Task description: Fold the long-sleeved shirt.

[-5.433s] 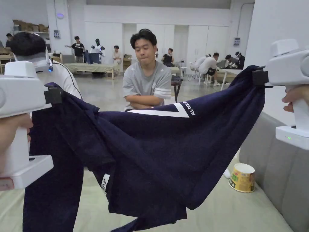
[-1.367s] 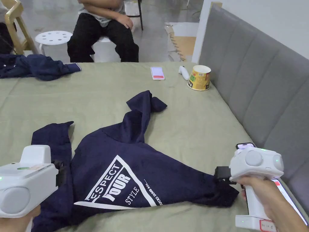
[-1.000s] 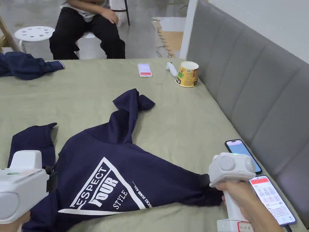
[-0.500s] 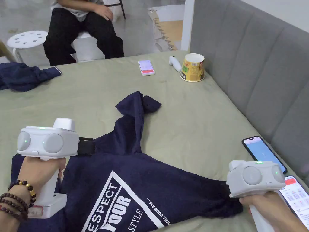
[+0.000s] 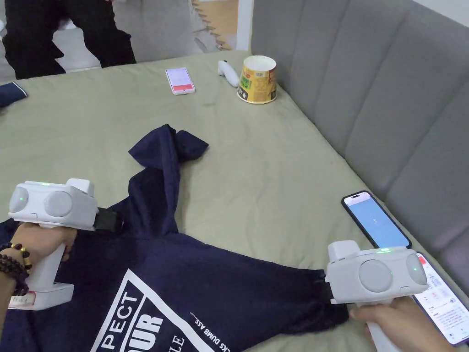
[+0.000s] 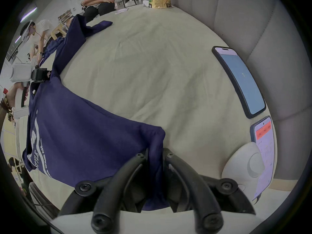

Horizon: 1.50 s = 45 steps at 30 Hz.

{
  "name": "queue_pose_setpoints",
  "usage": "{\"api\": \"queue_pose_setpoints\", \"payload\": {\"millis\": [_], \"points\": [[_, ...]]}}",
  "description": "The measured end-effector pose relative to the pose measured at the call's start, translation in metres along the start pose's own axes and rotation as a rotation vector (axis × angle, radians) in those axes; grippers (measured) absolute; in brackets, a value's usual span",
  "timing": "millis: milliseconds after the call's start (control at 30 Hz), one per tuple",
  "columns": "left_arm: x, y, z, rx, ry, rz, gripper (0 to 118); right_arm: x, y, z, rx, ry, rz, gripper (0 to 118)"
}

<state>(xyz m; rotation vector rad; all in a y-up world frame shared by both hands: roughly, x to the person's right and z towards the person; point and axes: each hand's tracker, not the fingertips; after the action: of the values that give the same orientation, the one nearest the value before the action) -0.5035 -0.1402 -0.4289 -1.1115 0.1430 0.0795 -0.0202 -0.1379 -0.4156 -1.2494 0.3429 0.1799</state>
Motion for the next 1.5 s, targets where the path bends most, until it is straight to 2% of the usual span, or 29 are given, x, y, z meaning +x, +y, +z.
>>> {"api": "queue_pose_setpoints", "payload": {"millis": [33, 100, 133, 167, 200, 300, 367, 467, 600, 700, 867, 1067, 1233, 1433, 1500], "points": [[0.003, 0.001, 0.005, -0.005, 0.006, -0.003, 90, -0.001, 0.000, -0.001, 0.002, -0.001, 0.000, 12], [0.005, 0.000, 0.021, -0.023, -0.011, -0.013, 62, -0.002, 0.000, 0.000, 0.002, -0.008, 0.001, 12], [0.007, -0.003, 0.028, -0.023, -0.018, -0.021, 39, -0.004, 0.001, -0.001, -0.001, -0.015, 0.007, 12], [0.008, -0.006, 0.033, -0.031, -0.040, -0.028, 9, -0.006, 0.001, -0.001, -0.002, -0.020, 0.014, 12], [0.010, -0.010, 0.040, -0.043, -0.107, -0.015, 9, -0.007, 0.002, 0.001, -0.004, -0.025, 0.022, 12], [0.016, -0.023, 0.063, 0.001, -0.022, -0.036, 9, -0.003, 0.012, 0.003, -0.043, -0.008, 0.061, 12], [0.007, -0.024, 0.091, 0.067, -0.033, 0.025, 9, 0.004, 0.021, 0.014, -0.057, 0.031, 0.037, 12], [-0.015, -0.017, 0.151, 0.179, -0.058, 0.111, 9, -0.001, 0.045, 0.059, 0.071, 0.053, 0.071, 12], [-0.040, 0.001, 0.237, 0.317, 0.059, 0.106, 9, -0.021, 0.106, 0.131, 0.252, 0.097, 0.125, 12], [-0.062, 0.018, 0.307, 0.461, 0.046, 0.193, 9, -0.049, 0.156, 0.193, 0.419, 0.059, 0.221, 12], [-0.087, 0.056, 0.411, 0.661, 0.148, 0.212, 9, -0.100, 0.238, 0.298, 0.618, 0.023, 0.334, 12], [-0.112, 0.126, 0.495, 0.775, 0.294, 0.193, 9, -0.146, 0.328, 0.403, 0.787, 0.032, 0.340, 12], [-0.126, 0.188, 0.550, 0.865, 0.358, 0.242, 9, -0.177, 0.387, 0.469, 0.900, 0.013, 0.292, 12], [-0.130, 0.237, 0.623, 1.025, 0.363, 0.306, 9, -0.182, 0.430, 0.530, 1.029, 0.037, 0.181, 12], [-0.127, 0.245, 0.642, 1.067, 0.365, 0.286, 9, -0.183, 0.434, 0.548, 1.095, -0.003, 0.190, 12]]}}
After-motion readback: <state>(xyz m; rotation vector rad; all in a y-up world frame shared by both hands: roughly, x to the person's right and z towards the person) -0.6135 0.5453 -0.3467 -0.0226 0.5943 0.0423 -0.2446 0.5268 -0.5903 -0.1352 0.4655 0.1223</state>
